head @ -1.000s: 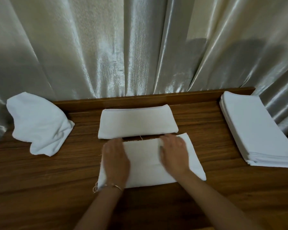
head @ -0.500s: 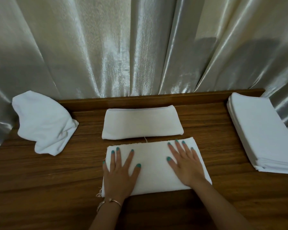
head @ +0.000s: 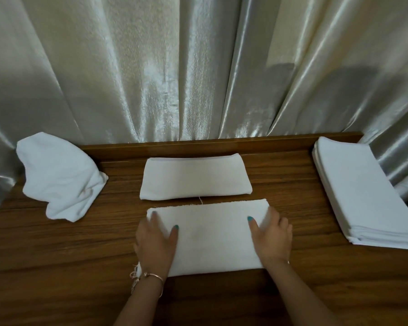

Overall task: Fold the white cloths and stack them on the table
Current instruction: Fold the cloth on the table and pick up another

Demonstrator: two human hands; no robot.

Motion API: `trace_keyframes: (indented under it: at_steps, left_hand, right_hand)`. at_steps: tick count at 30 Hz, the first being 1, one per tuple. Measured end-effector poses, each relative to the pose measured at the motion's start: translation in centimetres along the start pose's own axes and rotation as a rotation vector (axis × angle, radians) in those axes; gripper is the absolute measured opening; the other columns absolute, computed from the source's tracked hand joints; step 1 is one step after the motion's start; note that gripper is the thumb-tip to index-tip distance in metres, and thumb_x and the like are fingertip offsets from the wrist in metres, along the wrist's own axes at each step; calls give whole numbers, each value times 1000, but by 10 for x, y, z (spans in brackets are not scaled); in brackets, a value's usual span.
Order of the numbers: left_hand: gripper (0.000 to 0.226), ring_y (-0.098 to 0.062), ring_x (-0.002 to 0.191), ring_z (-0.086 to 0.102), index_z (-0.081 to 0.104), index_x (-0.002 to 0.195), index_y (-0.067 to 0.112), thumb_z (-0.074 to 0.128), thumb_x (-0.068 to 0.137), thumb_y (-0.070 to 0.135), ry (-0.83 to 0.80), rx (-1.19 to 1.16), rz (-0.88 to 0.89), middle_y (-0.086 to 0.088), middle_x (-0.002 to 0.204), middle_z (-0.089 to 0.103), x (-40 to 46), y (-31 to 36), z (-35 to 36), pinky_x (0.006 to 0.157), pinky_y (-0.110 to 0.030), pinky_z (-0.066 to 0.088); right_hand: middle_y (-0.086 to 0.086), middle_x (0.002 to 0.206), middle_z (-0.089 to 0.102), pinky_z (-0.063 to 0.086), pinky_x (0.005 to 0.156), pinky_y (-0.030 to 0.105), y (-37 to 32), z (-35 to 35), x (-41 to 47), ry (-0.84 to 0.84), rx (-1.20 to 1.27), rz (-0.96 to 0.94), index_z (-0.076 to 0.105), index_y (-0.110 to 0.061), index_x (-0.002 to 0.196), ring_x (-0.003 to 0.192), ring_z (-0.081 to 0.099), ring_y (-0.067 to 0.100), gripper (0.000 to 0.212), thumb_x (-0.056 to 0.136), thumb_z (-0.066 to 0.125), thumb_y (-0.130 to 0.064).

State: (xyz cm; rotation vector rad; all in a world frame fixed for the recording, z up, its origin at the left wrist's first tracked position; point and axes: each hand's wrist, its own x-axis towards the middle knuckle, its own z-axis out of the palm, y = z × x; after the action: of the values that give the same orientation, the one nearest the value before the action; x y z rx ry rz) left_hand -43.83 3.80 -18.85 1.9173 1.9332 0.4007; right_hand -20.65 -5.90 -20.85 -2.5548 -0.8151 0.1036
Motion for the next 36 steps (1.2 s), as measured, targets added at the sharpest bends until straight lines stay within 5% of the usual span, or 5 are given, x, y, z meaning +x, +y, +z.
trace_keyframes:
  at_steps: [5, 11, 22, 32, 36]
  left_hand:
    - [97, -31, 100, 57, 50, 116, -1, 74, 52, 68, -158, -188, -359, -15, 114, 55, 17, -7, -8, 79, -36, 51]
    - [31, -22, 85, 60, 59, 84, 21, 71, 76, 48, -260, -398, -245, -1, 90, 65, 16, -2, -28, 74, -33, 49]
    - [33, -16, 79, 51, 51, 91, 15, 68, 82, 41, 126, -409, 217, 3, 86, 55, 122, 64, -133, 64, -28, 35]
    - [52, -36, 99, 62, 53, 109, 1, 41, 95, 50, -258, -249, -2, -21, 110, 65, 219, 24, -40, 82, -36, 49]
    - [46, -34, 99, 63, 52, 111, 0, 38, 98, 42, -267, -240, -5, -21, 111, 65, 223, 14, -23, 84, -35, 50]
  right_hand:
    - [11, 106, 60, 52, 75, 37, -11, -16, 4, -150, 210, 356, 49, -9, 118, 95, 60, 27, 62, 78, 67, -53]
    - [-1, 86, 56, 38, 67, 31, -16, -40, 10, -288, 190, 259, 49, -15, 98, 75, 51, 15, 34, 97, 41, -48]
    - [0, 68, 56, 41, 54, 31, -117, -91, 105, 59, 233, -151, 42, -23, 89, 61, 55, 19, 32, 97, 32, -52]
    - [3, 94, 64, 50, 73, 38, -117, 11, 150, -213, 31, 22, 53, -22, 107, 85, 60, 22, 33, 99, 33, -47]
    - [0, 87, 64, 49, 67, 34, -113, 21, 149, -117, -106, -2, 48, -23, 115, 83, 64, 21, 33, 99, 29, -46]
